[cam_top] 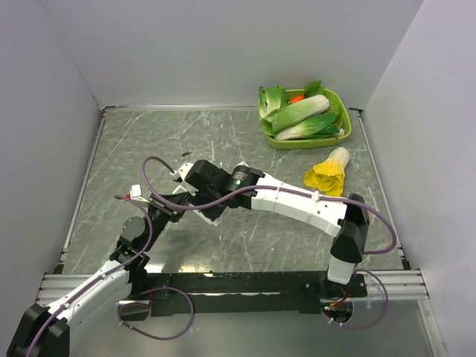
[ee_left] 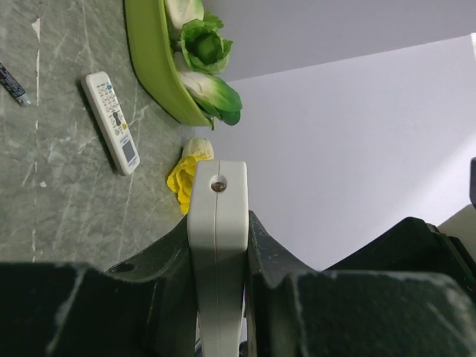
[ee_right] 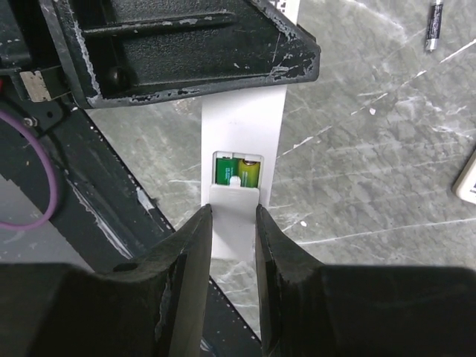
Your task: Load the batteries into the remote control
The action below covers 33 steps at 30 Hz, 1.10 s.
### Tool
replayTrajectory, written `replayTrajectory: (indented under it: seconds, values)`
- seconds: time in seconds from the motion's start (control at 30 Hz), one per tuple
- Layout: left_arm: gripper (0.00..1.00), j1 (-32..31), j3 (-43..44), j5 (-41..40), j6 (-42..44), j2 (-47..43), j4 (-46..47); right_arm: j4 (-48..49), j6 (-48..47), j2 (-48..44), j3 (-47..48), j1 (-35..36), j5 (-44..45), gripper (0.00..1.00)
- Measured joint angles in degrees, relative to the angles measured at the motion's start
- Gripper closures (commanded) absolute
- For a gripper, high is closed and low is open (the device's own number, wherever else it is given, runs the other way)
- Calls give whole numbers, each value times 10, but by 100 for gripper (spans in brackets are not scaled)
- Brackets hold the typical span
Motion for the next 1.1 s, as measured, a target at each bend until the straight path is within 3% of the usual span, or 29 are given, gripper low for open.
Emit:
replayTrajectory:
  seconds: [0.8, 1.1]
  values:
    - [98, 0, -1, -4, -77, -71, -78, 0, 10, 2, 22, -5, 8, 98]
    - [98, 0, -1, -14, -78, -99, -106, 7, 12, 1, 23, -5, 7, 82]
